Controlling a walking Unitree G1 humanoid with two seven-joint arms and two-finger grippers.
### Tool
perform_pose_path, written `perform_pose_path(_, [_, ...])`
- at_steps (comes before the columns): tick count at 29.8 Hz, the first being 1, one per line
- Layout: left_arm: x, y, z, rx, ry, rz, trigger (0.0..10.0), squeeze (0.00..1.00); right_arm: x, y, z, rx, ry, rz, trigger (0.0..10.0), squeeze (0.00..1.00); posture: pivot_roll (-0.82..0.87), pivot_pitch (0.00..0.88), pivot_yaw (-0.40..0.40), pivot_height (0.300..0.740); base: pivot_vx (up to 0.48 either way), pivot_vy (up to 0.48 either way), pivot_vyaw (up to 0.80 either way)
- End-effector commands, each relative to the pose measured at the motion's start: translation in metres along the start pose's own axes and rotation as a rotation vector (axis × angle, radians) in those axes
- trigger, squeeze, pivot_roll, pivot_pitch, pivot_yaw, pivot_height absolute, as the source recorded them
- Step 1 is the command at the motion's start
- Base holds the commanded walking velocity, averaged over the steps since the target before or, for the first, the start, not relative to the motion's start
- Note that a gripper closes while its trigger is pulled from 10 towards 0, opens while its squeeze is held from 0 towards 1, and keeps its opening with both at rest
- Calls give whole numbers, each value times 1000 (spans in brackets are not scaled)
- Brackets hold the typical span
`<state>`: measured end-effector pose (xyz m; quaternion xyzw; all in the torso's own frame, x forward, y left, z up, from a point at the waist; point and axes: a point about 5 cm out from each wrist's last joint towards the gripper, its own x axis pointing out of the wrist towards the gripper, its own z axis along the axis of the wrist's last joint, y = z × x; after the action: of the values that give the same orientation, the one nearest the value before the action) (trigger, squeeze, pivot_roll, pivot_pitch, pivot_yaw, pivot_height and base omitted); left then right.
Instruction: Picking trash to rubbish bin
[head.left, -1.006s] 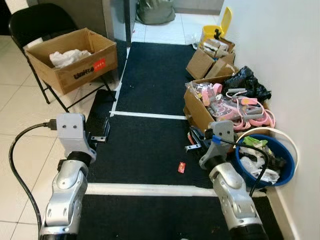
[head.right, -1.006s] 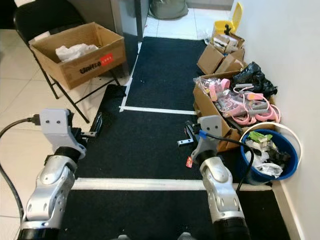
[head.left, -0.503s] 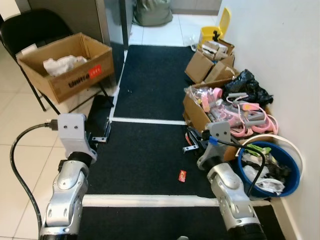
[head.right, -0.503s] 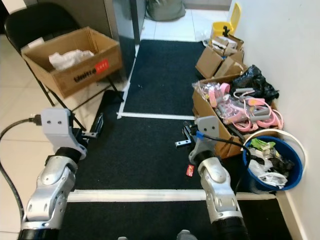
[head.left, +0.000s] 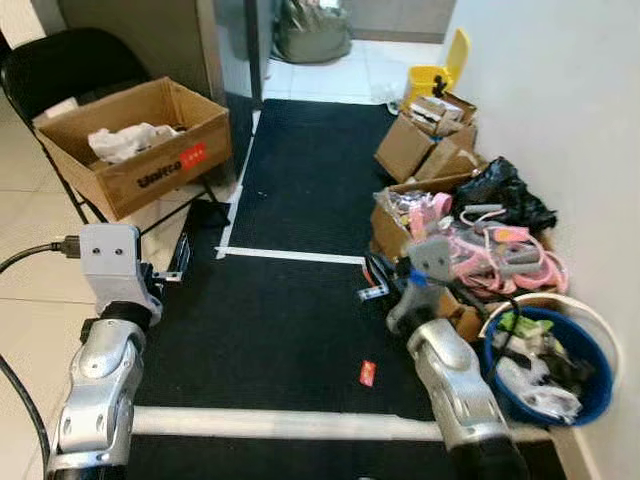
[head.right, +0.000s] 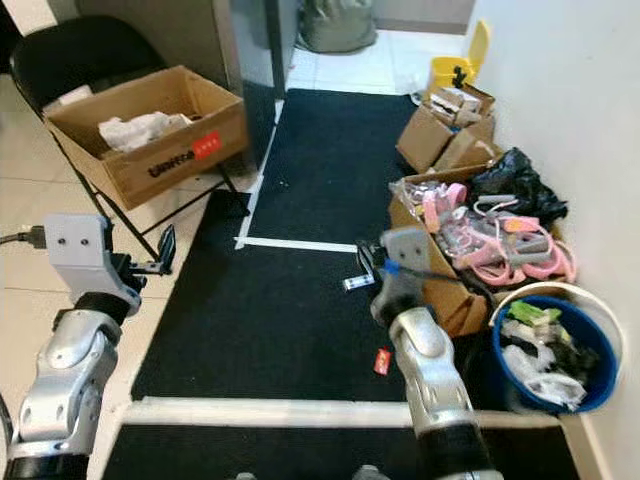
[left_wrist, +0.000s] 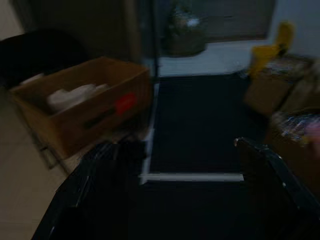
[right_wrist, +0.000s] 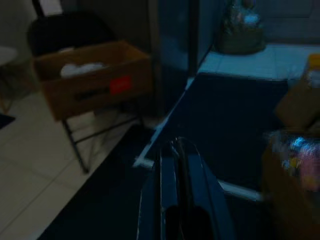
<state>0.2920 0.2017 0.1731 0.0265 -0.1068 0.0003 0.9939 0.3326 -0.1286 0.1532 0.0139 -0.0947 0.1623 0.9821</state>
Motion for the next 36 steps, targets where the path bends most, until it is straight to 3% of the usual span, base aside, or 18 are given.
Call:
perform_pose_path(1, [-2,0,-4,0,14,-3,10000,0,12,1,9,6,-36,6,10000,0,30,117,18,740,292,0,0])
perform_pose_path(3, [-1,-2,-5,-2,14,-10,10000,0,25,2,21,-1,-68,25,10000,0,31,112,14,740,292,0,0])
perform_pose_path(5, [-1,-2,-5,-2,14,-10,10000,0,25,2,21,-1,-68,25,10000,0,31,112,14,740,292,0,0])
perform_pose_path(8, [0,-2,-2,-6,2,-9,10000,0,39,-1,37,-1,-111,45,10000,0,36,109,7,740,290,0,0])
perform_pose_path(18, [2,-9,-4,-23,-2,-18,10000,0,59,-6,60,-9,-173,56,10000,0,28,101,-5,740,291,0,0])
perform_pose_path(20, [2,-10,-4,-24,-4,-18,10000,0,54,-6,52,-20,-153,61,10000,0,30,102,-8,740,296,0,0])
perform_pose_path(21, [4,-10,-4,-25,-4,-22,10000,0,38,-7,30,-39,-98,68,10000,0,31,105,-8,740,292,0,0])
perform_pose_path(22, [4,-10,-4,-25,-4,-22,10000,0,38,-7,30,-39,-98,68,10000,0,31,105,-8,740,292,0,0])
perform_pose_path(26, [10,-8,-1,-19,-15,-36,10000,0,-1,-16,-6,-37,-4,32,10000,0,20,113,2,740,290,0,0])
perform_pose_path(29, [13,-7,1,-16,-22,-41,10000,0,-8,-19,-10,-34,11,17,10000,0,20,113,2,740,292,0,0])
perform_pose_path(30, [24,0,11,4,-53,-48,10000,0,-24,-27,-20,-31,41,-23,10000,0,11,113,5,740,289,0,0])
perform_pose_path(31, [30,6,18,21,-71,-55,10000,0,-31,-30,-22,-31,51,-41,10000,0,10,113,5,740,289,0,0])
perform_pose_path(35, [37,16,28,54,-96,-63,10000,0,-35,-34,-24,-31,56,-59,10000,0,15,114,4,740,283,0,0])
perform_pose_path(36, [42,26,35,74,-108,-60,10000,0,-35,-35,-24,-28,57,-64,10000,0,15,114,4,740,281,0,0])
